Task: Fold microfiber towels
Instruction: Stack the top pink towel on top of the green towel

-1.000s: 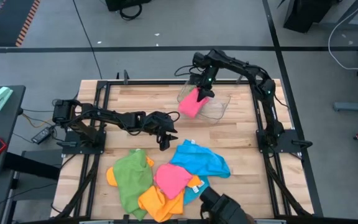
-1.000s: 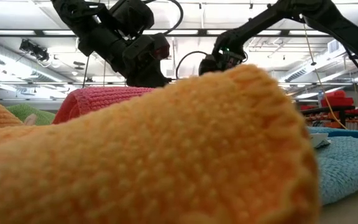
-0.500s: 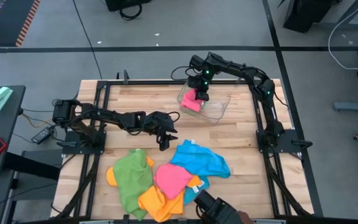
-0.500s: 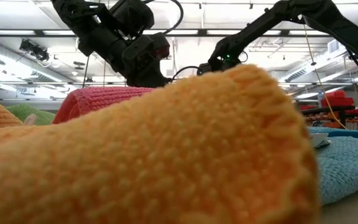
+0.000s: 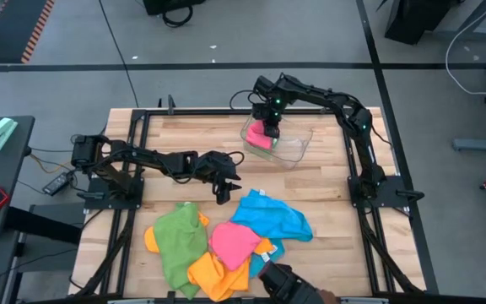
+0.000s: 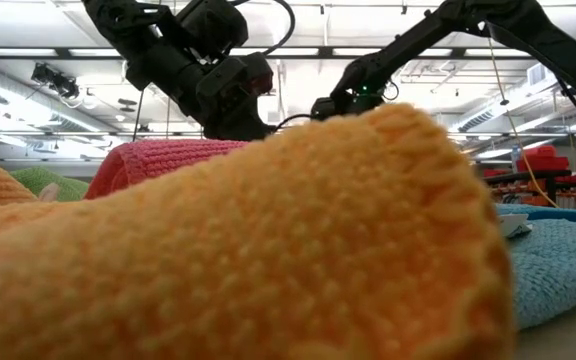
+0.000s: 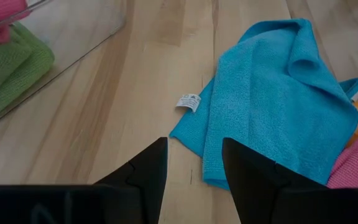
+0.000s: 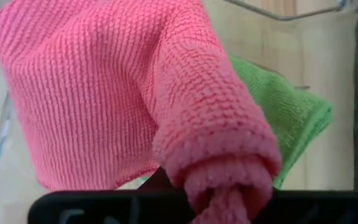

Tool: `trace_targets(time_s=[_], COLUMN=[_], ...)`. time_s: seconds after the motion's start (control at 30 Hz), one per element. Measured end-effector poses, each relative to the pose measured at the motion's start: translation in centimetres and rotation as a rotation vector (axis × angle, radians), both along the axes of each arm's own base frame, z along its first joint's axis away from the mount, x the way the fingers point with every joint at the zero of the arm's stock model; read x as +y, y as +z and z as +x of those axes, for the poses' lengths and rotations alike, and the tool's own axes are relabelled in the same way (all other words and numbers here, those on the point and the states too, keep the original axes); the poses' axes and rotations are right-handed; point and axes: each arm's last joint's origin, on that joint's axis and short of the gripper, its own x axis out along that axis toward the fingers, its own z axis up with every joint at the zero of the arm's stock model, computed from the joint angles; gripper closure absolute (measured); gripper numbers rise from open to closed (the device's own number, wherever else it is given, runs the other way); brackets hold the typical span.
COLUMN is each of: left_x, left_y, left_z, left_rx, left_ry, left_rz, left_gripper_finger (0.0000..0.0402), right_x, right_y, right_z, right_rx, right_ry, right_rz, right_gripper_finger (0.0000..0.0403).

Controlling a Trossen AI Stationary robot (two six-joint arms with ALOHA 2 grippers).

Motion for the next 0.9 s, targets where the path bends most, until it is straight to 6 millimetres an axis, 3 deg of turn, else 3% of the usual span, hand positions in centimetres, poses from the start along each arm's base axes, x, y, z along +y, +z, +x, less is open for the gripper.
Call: trace_targets(time_s=[0.3, 0.67, 0.9], left_x=[0.0, 0.0, 0.0], left_y=[0.0, 0.0, 0.0], left_z=[0.0, 0.0, 0.0], left_rx=[0.000, 0.001, 0.003], left_ry=[0.001, 0.001, 0.001], left_rz=[-0.003, -0.003, -0.003], left_gripper_finger=[0.0239, 0.0239, 0.0239], right_x=[0.6, 0.6, 0.7], right_y=[-1.9, -1.1, -1.0], right_z=[0.6, 1.5, 1.1], right_rx=[0.035, 0.007, 0.062], right_ry=[0.007, -0.007, -0.043], right_rz=[-0.101, -0.180, -0.189], right_gripper_finger=[0.0351, 0.0238, 0.0179])
